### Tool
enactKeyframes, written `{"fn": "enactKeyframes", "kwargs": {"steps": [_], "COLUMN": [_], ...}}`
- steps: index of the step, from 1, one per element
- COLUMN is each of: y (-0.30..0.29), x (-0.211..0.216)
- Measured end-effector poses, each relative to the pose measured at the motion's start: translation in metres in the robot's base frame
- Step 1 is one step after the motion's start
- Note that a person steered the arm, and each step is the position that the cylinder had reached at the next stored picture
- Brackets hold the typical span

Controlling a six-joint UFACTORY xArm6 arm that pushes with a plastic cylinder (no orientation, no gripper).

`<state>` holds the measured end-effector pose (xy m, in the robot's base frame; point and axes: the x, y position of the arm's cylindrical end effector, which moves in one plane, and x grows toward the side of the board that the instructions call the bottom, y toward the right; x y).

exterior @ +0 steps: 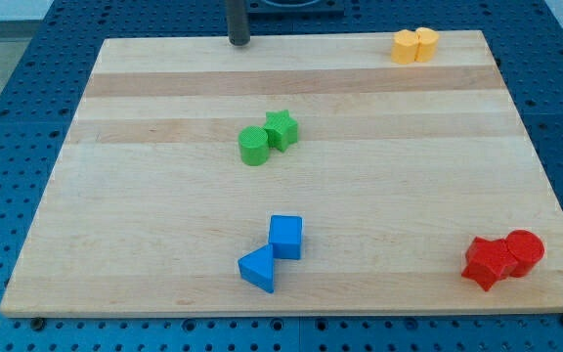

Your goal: Move arm towards bottom right of the board

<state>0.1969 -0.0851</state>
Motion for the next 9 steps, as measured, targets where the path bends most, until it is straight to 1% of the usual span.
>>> {"fn": "enactKeyframes", "kwargs": {"steps": [1, 2, 3, 4, 5, 6, 7, 8, 9], "y": [0.004, 0.037, 0.085, 0.165, 0.226, 0.233, 0.233, 0.233, 0.218], "x": [0.014, 0.051, 0.067, 0.074, 0.09, 0.121, 0.198, 0.251, 0.314]}}
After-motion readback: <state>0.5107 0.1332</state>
